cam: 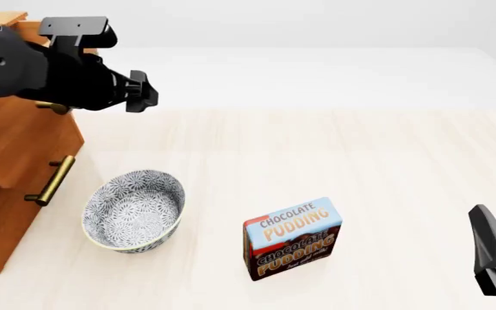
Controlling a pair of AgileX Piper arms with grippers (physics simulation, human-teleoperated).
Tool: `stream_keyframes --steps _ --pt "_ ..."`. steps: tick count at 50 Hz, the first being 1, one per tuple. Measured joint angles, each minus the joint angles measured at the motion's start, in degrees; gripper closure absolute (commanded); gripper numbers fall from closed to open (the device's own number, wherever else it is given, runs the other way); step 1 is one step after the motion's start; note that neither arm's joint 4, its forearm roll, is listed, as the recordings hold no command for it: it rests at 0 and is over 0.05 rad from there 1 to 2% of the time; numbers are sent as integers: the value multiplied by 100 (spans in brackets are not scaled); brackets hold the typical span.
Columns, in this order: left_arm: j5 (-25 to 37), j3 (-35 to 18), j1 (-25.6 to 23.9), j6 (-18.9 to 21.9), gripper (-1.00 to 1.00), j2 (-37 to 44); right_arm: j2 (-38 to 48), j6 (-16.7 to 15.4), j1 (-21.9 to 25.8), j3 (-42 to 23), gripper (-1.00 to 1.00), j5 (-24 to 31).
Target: Put the butter at the back in the top drawer of the cabinet and close it.
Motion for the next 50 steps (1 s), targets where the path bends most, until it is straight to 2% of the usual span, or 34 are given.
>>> stream_keyframes --steps 50 --pt "-120 137 841 535 -100 -148 0 0 0 0 -100 0"
